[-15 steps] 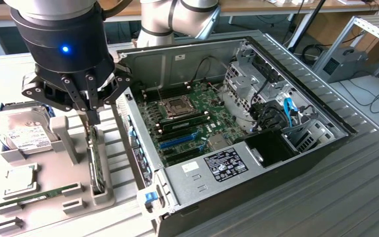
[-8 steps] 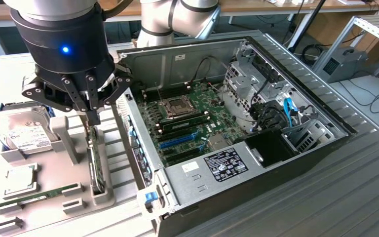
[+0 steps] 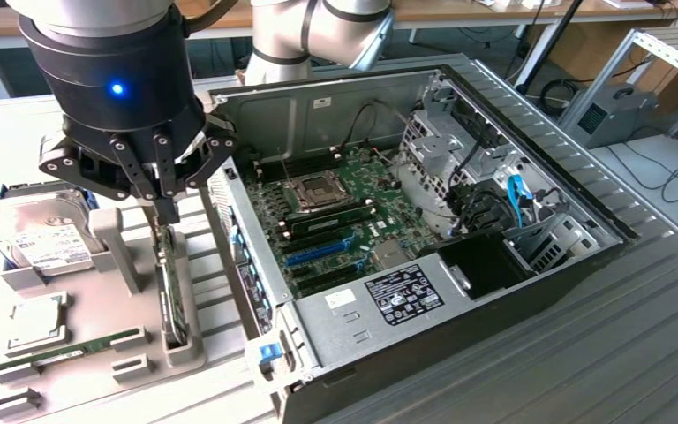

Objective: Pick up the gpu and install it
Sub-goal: 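Pick up the gpu and move the gpu toward the slot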

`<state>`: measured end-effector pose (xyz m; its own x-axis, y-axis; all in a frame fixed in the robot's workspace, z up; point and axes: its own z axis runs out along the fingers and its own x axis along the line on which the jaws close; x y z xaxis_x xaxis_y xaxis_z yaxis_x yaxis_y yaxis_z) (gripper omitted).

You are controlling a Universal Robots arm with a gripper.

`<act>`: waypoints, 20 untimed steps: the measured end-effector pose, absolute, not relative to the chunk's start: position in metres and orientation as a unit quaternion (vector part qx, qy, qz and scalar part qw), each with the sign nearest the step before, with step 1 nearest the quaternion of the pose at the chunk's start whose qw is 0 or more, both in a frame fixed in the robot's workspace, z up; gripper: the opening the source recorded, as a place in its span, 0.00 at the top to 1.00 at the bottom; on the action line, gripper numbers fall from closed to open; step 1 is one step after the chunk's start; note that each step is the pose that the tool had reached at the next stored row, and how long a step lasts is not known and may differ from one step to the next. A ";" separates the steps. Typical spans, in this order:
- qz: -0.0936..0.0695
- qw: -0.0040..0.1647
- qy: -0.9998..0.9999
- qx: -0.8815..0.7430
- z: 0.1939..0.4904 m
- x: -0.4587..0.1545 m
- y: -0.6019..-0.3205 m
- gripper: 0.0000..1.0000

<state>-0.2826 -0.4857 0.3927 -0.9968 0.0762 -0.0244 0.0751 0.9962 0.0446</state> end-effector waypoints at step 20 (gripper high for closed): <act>0.022 0.013 0.999 0.038 0.390 -0.283 -0.486 0.58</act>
<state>-0.2827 -0.4858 0.3901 -0.9968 0.0762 -0.0244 0.0750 0.9962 0.0446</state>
